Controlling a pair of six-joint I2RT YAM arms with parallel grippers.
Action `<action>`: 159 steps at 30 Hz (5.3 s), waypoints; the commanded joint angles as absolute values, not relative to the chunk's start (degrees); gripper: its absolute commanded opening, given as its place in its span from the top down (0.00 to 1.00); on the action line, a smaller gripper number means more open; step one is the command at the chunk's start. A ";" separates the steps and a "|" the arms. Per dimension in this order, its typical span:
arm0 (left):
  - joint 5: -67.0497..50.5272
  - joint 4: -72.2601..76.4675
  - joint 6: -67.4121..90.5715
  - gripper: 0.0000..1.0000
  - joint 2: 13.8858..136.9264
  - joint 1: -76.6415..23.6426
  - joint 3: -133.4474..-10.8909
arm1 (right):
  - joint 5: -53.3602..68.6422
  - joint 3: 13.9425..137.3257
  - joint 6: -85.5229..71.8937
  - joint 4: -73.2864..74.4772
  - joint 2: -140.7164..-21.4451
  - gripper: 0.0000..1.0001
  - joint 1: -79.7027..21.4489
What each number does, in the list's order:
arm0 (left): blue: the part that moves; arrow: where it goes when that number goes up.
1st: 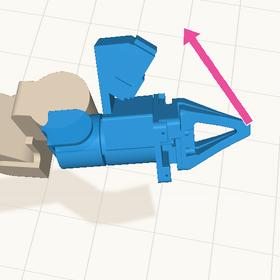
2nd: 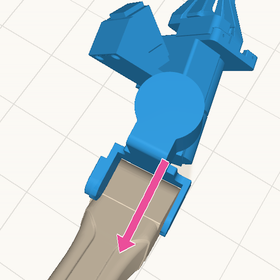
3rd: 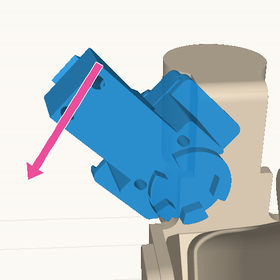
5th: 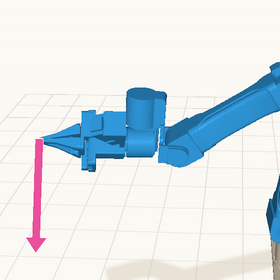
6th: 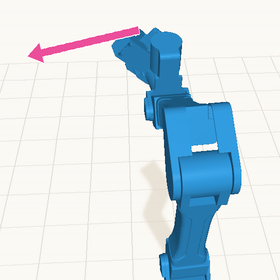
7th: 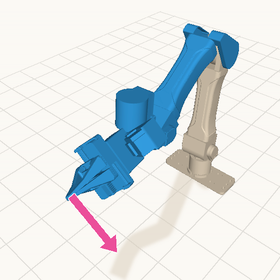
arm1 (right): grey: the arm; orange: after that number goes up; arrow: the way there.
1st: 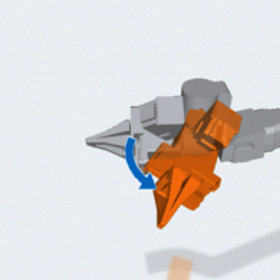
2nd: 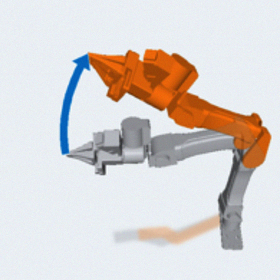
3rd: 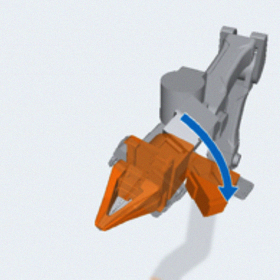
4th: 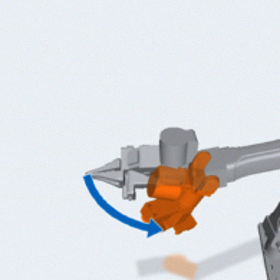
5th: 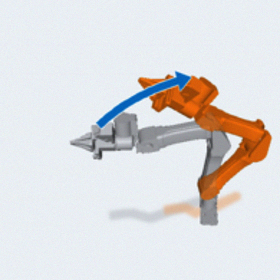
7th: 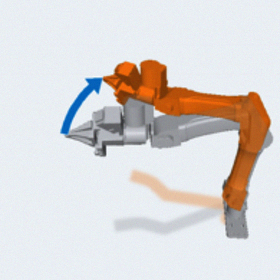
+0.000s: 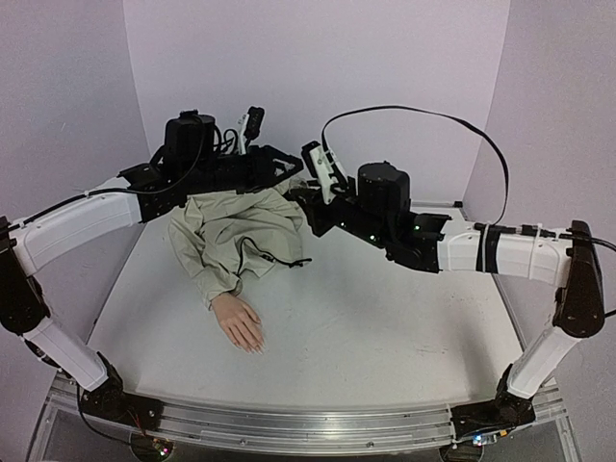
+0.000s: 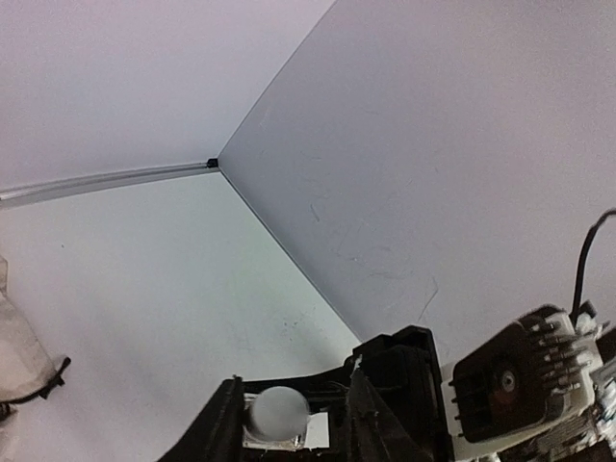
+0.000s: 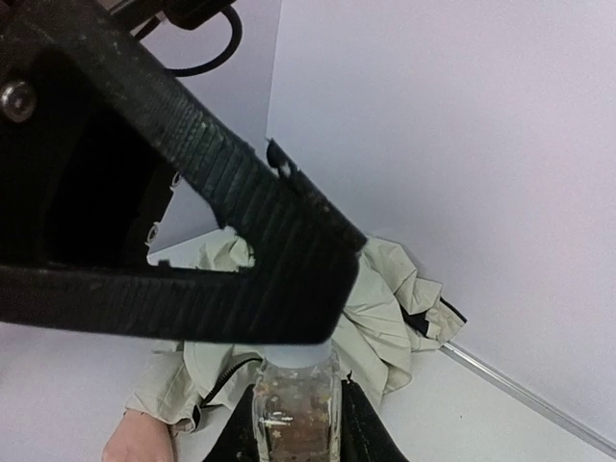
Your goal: Paint the nails
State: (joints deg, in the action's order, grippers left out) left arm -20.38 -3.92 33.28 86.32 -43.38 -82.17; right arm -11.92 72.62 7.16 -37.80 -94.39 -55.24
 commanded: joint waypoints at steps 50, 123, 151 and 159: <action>-31.88 -33.49 30.01 0.63 89.42 -42.01 -99.15 | 35.24 81.72 3.79 -22.59 -94.46 1.00 -44.65; -21.29 -33.53 28.14 1.00 84.77 -42.00 -97.86 | 33.02 79.73 5.41 -23.29 -94.04 1.00 -44.65; -18.20 -35.09 27.37 1.00 79.79 -41.60 -94.00 | 23.18 70.82 2.32 -32.02 -86.47 1.00 -44.65; -20.05 -35.80 29.49 1.00 73.57 -41.02 -82.73 | 21.67 64.26 -1.77 -32.78 -80.06 1.00 -40.42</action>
State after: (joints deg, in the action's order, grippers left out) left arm -19.31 -35.11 28.60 77.69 -41.39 -87.35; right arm 22.61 66.92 1.69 -27.75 -84.97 -43.33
